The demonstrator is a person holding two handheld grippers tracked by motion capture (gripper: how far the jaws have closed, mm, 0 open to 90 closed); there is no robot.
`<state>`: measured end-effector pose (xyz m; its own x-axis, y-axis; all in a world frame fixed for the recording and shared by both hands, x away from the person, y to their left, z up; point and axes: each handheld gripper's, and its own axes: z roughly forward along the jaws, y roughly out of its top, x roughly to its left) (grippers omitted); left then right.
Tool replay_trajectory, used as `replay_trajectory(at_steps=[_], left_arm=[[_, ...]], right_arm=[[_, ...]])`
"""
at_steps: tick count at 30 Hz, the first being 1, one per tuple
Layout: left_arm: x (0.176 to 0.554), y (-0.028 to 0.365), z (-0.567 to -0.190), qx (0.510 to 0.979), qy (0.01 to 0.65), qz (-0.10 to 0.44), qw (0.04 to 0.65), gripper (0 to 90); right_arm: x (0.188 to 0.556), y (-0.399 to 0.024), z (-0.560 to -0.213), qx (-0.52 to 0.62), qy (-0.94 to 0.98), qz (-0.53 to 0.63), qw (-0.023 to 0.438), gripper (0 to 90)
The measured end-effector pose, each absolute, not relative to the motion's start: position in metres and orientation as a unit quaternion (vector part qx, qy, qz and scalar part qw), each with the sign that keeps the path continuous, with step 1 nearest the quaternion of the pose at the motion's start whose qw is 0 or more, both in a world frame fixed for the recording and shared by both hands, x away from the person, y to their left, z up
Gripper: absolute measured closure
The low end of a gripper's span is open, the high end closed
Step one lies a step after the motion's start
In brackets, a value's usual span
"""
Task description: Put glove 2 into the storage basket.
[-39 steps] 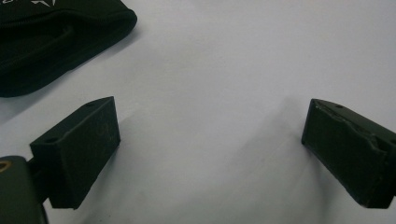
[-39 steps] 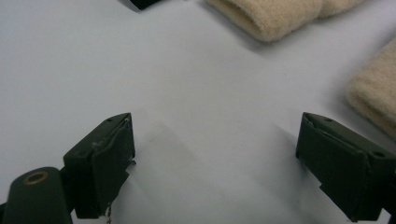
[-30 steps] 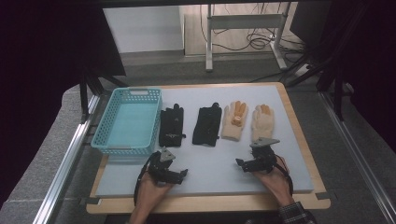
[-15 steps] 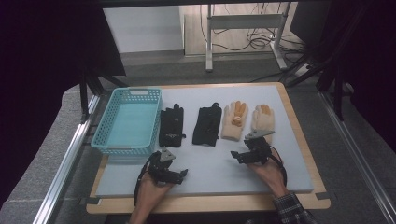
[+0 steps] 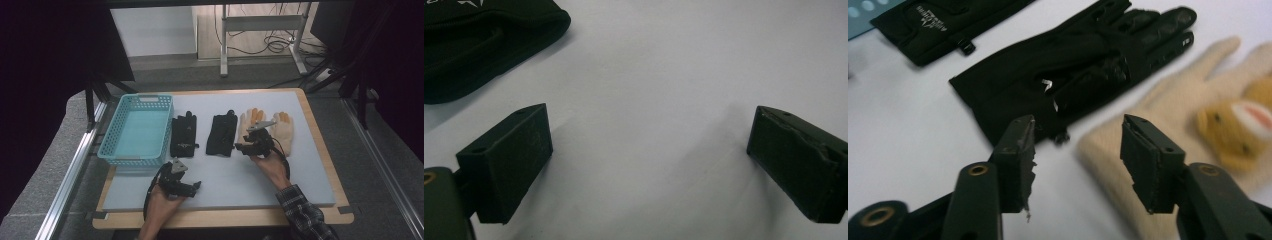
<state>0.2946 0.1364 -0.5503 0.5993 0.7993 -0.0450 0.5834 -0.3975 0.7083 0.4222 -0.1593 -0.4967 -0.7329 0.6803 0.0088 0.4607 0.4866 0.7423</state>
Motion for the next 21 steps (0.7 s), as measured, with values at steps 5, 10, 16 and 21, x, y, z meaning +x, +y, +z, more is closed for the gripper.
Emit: replay_trajectory(at_steps=[5, 10, 16, 21], left_arm=[[0.295, 0.136, -0.55, 0.822, 0.421, 0.153, 0.353, 4.5], [0.295, 0.137, -0.55, 0.824, 0.418, 0.153, 0.35, 4.5], [0.295, 0.137, -0.55, 0.824, 0.419, 0.153, 0.35, 4.5], [0.295, 0.137, -0.55, 0.822, 0.421, 0.152, 0.352, 4.5]], right_arm=[[0.44, -0.144, -0.495, 0.334, 0.854, 0.372, 0.145, 54.6], [0.458, -0.129, -0.498, 0.338, 0.852, 0.374, 0.14, 53.6], [0.478, -0.113, -0.505, 0.354, 0.85, 0.365, 0.142, 40.9], [0.494, -0.102, -0.51, 0.355, 0.854, 0.351, 0.147, 35.4]])
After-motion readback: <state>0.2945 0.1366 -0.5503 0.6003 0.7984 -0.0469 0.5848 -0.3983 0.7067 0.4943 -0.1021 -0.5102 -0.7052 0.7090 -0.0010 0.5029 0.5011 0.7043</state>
